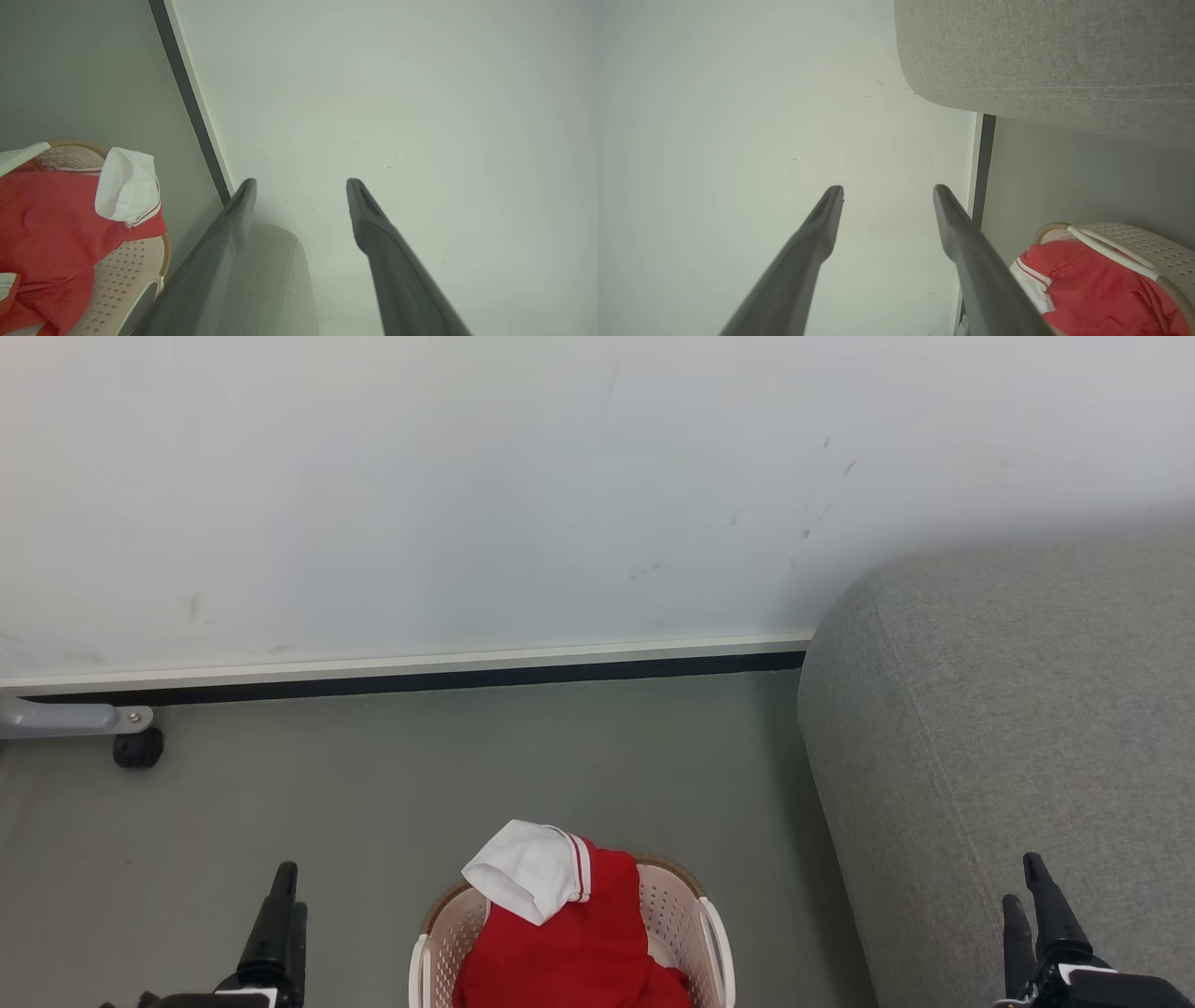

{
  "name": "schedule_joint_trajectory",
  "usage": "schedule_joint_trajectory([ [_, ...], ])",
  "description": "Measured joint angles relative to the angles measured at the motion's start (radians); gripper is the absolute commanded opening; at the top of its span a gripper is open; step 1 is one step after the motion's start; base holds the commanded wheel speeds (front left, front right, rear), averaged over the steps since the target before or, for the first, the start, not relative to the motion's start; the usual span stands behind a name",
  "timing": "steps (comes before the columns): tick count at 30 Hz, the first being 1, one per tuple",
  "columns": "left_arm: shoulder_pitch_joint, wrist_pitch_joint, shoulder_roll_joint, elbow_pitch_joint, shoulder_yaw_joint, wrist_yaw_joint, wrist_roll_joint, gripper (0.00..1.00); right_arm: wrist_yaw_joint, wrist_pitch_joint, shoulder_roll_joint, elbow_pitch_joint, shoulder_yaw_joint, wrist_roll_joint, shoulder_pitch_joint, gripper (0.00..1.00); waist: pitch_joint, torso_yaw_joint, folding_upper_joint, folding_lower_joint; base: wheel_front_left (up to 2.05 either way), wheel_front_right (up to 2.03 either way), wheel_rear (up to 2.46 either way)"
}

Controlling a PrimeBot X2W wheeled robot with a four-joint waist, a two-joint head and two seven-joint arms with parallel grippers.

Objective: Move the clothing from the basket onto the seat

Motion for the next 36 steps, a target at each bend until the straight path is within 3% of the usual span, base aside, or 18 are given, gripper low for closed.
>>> schedule_joint_trajectory([
  [15, -0.014, -0.056, 0.021, -0.038, -0.046, 0.0, 0.11, 1.0, 0.0, -0.051, -0.017, -0.044, 0.051, -0.054, -0.013, 1.0, 0.0, -0.001, 0.0, 0.0, 0.0, 0.0, 0.0],
  [28, -0.026, -0.1, 0.055, -0.061, -0.102, 0.001, 0.279, 1.0, 0.0, -0.098, -0.077, -0.08, 0.138, -0.269, -0.035, 1.0, 0.0, -0.001, 0.0, 0.0002, 0.0, 0.0, 0.0],
  [36, -0.042, -0.134, 0.074, -0.072, -0.136, 0.028, 0.429, 1.0, -0.031, -0.128, -0.116, -0.097, 0.198, -0.431, -0.049, 1.0, 0.004, -0.001, 0.0, 0.0001, 0.0, 0.0, 0.0],
])
